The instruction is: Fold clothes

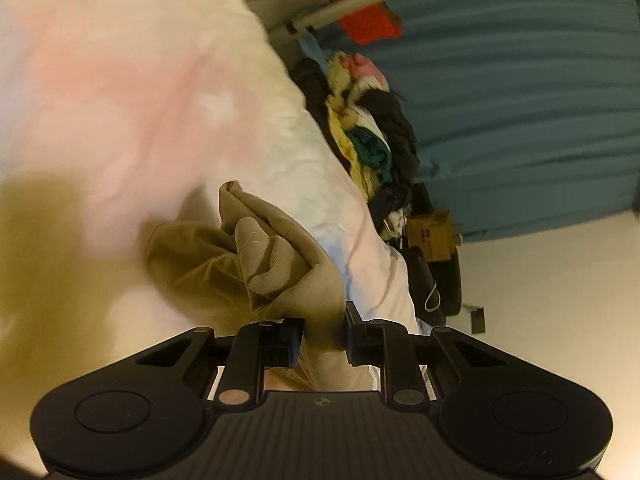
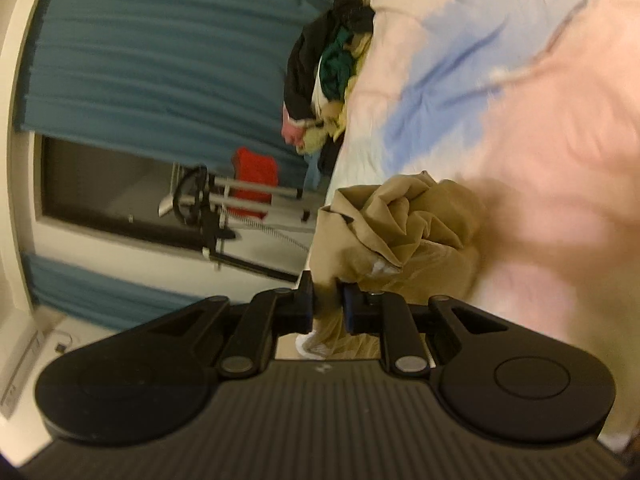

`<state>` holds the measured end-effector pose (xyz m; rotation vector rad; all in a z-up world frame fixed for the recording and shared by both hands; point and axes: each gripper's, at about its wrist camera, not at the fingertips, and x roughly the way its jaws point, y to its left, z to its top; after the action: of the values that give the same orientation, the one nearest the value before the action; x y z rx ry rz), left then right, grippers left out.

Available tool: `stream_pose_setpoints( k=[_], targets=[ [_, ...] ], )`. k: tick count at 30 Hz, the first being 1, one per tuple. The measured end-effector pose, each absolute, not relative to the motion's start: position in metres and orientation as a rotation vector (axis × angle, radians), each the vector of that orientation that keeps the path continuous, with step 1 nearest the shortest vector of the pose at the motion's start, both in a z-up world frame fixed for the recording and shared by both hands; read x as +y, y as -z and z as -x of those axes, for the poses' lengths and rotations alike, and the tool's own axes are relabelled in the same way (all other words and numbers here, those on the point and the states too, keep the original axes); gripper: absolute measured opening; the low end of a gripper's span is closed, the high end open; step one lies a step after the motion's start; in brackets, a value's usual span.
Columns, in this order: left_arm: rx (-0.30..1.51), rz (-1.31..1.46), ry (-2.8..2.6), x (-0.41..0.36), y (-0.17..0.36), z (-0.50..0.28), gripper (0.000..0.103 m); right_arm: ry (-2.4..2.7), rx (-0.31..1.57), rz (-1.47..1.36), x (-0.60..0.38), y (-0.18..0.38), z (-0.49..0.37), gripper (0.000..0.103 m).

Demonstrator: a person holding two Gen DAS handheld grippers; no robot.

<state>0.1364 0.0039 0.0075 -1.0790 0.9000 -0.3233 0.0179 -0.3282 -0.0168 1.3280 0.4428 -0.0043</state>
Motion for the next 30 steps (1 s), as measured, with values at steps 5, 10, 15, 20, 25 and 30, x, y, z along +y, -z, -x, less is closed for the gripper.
stream_pose_setpoints(
  k=[5, 10, 15, 20, 25, 30],
  targets=[
    [0.914, 1.037, 0.38, -0.062, -0.027, -0.197, 0.022, 0.059, 0.398, -1.256, -0.392, -0.003, -0.065, 0.018],
    [0.909, 1.003, 0.466, -0.133, -0.05, -0.267, 0.022, 0.125, 0.301, -1.143, -0.46, -0.049, -0.123, 0.017],
    [0.846, 0.943, 0.616, -0.207, -0.054, -0.34, 0.022, 0.172, 0.202, -1.0, -0.512, -0.07, -0.165, 0.017],
    [0.849, 0.8, 0.651, -0.252, 0.009, -0.366, 0.022, 0.227, 0.257, -0.898, -0.529, -0.009, -0.183, 0.017],
    [0.94, 0.662, 0.62, -0.238, 0.094, -0.346, 0.022, 0.268, 0.425, -0.889, -0.51, 0.079, -0.166, 0.017],
    [0.942, 0.502, 0.647, -0.223, 0.12, -0.319, 0.024, 0.292, 0.481, -0.992, -0.492, 0.121, -0.132, 0.017]
  ],
)
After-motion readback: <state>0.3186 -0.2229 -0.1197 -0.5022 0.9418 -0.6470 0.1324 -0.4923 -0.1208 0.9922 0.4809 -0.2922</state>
